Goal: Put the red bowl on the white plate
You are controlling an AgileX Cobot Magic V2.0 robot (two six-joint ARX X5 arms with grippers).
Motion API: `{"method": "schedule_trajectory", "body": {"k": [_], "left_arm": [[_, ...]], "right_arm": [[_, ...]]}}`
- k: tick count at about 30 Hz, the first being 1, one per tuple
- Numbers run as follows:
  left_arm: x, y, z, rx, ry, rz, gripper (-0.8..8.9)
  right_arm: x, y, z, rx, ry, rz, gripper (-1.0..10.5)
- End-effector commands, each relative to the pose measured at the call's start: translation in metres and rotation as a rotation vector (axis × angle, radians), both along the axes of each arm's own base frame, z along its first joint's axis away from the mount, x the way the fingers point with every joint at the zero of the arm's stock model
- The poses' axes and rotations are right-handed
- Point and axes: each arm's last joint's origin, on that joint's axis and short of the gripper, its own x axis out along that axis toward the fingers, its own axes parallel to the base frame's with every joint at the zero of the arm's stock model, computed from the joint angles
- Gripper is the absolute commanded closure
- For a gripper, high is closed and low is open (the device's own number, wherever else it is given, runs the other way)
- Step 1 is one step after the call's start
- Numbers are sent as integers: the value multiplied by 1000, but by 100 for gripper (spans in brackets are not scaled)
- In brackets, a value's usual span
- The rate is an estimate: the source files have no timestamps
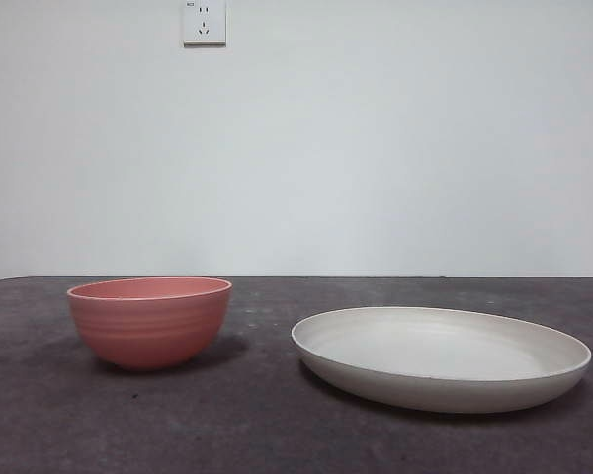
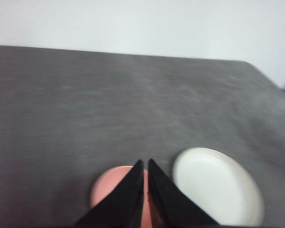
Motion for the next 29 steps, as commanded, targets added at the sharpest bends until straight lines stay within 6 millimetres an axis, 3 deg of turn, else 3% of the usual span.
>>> {"method": "schedule_trajectory", "body": {"k": [1, 10, 23, 26, 29], "left_arm": [[5, -6, 7, -26, 26, -99, 798], [12, -20, 1, -36, 126, -241, 795], [10, -19, -2, -31, 167, -241, 777], [10, -19, -2, -31, 171, -241, 662], [10, -19, -2, -30, 168, -242, 419]], "right_arm": [[2, 5, 9, -2, -15, 80, 935], [5, 23, -5, -67, 117, 332, 934], [4, 23, -7, -76, 143, 347, 933], [4, 23, -7, -77, 143, 347, 857], [4, 23, -7, -77, 143, 347, 604]]}}
